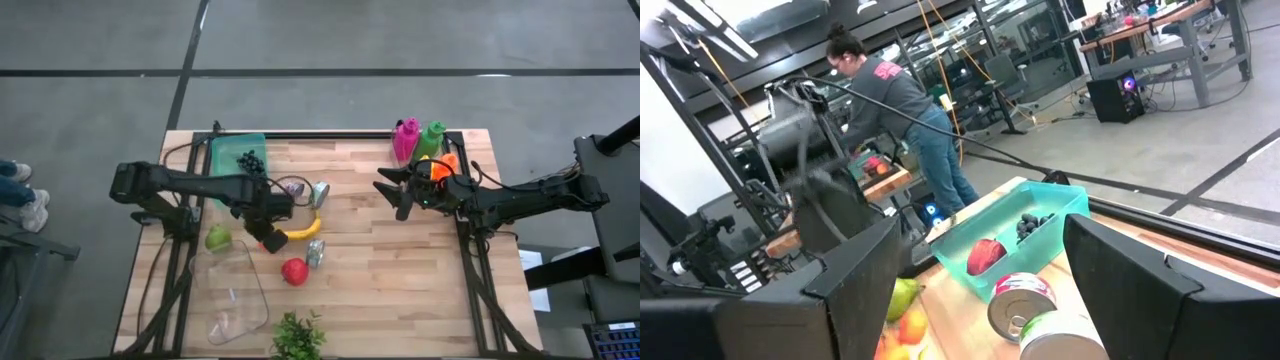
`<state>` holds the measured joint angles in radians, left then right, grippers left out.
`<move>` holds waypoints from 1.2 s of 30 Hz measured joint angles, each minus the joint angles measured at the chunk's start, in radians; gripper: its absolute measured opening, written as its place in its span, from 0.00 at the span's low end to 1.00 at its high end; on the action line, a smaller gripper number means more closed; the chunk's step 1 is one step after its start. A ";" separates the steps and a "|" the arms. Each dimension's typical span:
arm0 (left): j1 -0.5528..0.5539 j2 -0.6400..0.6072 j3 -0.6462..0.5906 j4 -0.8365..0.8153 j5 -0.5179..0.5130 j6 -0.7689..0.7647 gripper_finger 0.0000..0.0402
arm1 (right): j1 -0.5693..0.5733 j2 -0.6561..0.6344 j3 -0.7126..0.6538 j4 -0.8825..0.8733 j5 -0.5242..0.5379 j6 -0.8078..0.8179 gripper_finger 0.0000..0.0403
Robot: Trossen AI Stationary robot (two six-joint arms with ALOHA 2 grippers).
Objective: Pick & Place Food Item
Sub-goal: Put the oranges into the green bin
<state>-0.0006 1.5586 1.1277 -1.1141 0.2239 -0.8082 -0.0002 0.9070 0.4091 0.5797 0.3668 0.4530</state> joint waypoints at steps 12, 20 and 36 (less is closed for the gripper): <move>0.000 -0.276 0.031 -0.091 -0.410 -0.207 0.02 | 0.000 0.000 0.000 -0.002 0.000 0.000 0.69; 0.000 -0.378 0.031 -0.305 -0.575 -0.450 0.02 | 0.000 0.000 0.000 -0.004 0.000 0.000 0.69; 0.162 -0.379 -0.186 -0.262 -0.560 -0.357 0.02 | 0.000 0.000 0.000 -0.004 0.000 0.000 0.69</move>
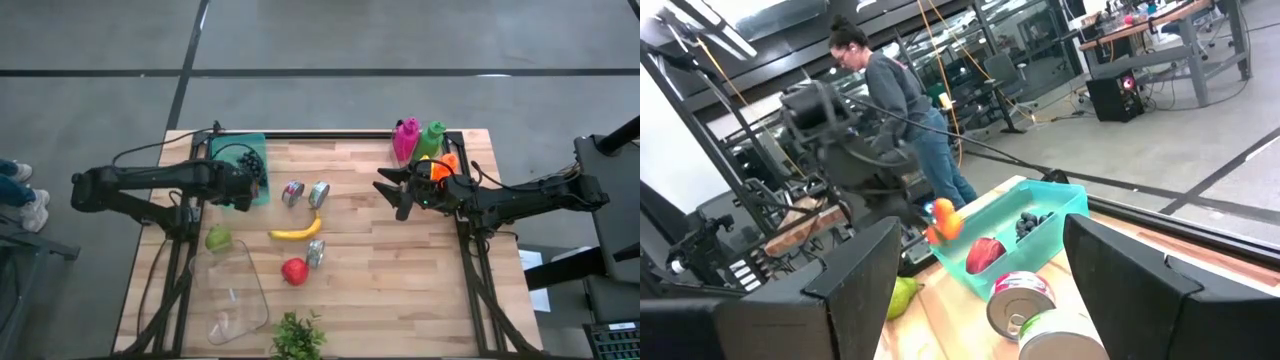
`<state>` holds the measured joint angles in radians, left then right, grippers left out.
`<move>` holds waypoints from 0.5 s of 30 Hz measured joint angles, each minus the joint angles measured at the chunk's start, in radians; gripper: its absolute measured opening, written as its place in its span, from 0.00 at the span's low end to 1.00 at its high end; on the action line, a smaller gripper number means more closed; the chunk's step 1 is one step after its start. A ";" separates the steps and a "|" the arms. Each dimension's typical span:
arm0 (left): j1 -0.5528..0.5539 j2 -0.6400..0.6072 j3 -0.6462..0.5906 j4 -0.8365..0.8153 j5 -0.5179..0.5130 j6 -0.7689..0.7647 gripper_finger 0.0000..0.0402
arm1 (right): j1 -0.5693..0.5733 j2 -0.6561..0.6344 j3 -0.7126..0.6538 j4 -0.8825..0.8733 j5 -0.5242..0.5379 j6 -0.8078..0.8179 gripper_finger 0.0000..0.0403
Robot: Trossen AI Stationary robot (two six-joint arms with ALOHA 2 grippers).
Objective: Pick & Place Food Item
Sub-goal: Put the oranges into the green bin
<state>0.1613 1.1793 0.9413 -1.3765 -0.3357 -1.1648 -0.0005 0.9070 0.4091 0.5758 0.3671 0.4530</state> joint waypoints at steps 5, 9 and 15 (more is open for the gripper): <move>0.133 0.000 -0.079 0.105 0.085 0.210 0.02 | 0.000 0.000 0.000 0.000 0.000 0.000 0.69; 0.227 0.000 -0.129 0.195 0.138 0.377 0.02 | 0.000 0.000 0.000 0.000 0.000 0.000 0.69; 0.353 0.000 -0.168 0.263 0.244 0.490 0.02 | 0.000 0.000 0.000 0.000 0.000 0.000 0.69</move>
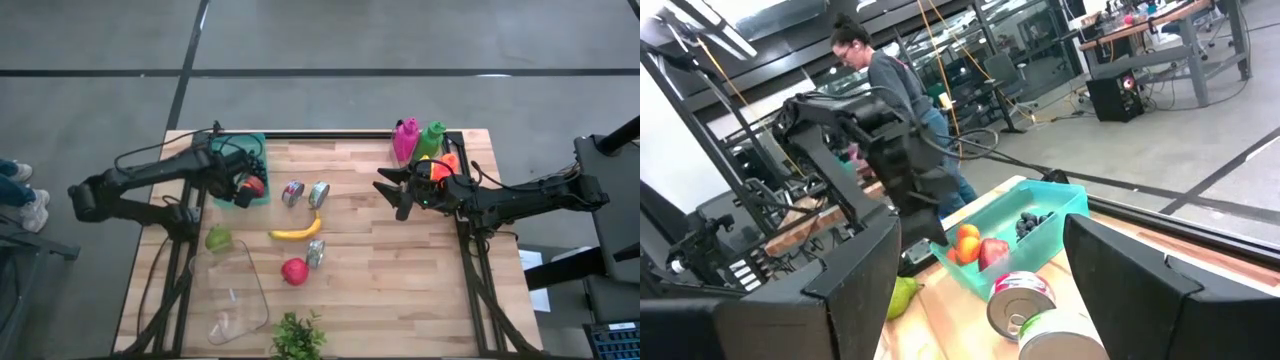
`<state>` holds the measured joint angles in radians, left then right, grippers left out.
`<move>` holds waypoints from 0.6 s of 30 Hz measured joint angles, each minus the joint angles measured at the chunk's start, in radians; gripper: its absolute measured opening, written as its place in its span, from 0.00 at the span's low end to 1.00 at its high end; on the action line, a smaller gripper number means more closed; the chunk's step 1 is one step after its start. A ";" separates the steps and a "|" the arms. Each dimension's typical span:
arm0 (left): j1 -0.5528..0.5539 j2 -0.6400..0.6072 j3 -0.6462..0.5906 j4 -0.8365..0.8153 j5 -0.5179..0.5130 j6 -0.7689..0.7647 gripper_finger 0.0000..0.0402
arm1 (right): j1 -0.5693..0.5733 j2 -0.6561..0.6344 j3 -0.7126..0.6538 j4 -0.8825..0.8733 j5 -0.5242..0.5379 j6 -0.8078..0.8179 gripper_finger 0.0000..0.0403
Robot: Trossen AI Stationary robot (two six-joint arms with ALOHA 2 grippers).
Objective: Pick & Place Food Item
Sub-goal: Put the oranges into the green bin
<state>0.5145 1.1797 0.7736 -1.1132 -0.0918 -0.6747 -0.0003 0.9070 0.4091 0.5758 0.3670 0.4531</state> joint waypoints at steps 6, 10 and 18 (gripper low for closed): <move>0.065 0.000 -0.011 0.007 0.085 0.058 0.02 | 0.000 0.000 0.000 0.000 0.000 0.000 0.69; 0.075 0.000 -0.011 0.007 0.095 0.077 0.02 | 0.000 0.000 0.000 0.000 0.000 0.000 0.69; 0.075 0.000 -0.011 0.002 0.170 0.101 0.07 | 0.000 0.000 0.000 0.000 0.000 0.000 0.69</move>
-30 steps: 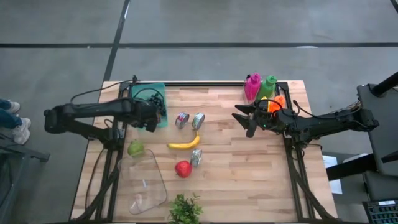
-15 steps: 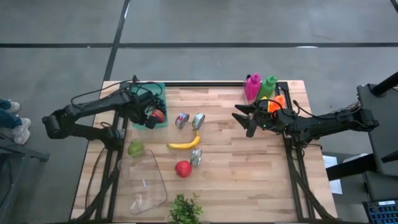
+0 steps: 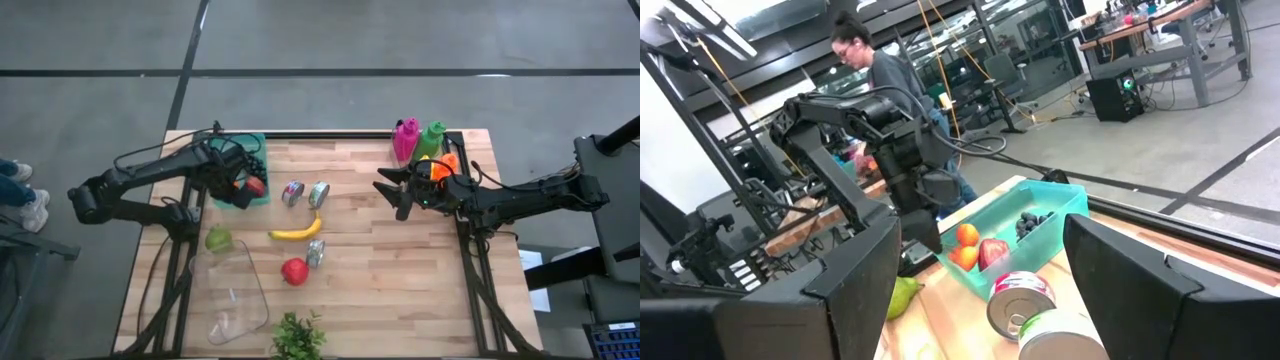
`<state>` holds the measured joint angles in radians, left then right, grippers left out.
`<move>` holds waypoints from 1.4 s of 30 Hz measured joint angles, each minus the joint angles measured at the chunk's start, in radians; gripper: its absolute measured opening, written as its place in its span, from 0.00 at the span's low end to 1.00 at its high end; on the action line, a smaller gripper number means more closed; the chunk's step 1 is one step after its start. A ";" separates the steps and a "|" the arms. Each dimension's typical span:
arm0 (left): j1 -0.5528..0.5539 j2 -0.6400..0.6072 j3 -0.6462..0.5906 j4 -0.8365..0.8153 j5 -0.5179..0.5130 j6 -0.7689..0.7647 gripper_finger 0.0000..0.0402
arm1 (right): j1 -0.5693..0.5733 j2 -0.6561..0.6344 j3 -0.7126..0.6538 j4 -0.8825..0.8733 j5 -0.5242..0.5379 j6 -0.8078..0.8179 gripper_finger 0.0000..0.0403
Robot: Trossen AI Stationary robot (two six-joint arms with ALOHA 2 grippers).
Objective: Pick & Place Food Item
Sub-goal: Put the oranges into the green bin, then put the green pear into the green bin
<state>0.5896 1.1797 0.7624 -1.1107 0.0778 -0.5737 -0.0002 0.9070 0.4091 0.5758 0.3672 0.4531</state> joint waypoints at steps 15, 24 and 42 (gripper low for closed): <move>0.008 0.000 0.000 0.000 0.001 -0.002 0.14 | 0.000 0.000 0.000 0.000 0.000 0.000 0.69; 0.010 0.000 0.000 0.015 0.038 -0.012 0.44 | 0.000 0.000 0.000 0.000 0.000 0.000 0.69; -0.054 -0.105 0.177 -0.065 0.077 -0.198 0.63 | 0.000 0.000 0.000 0.000 0.000 0.000 0.69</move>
<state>0.5358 1.0750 0.9391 -1.1757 0.1543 -0.7713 -0.0002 0.9068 0.4091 0.5756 0.3670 0.4530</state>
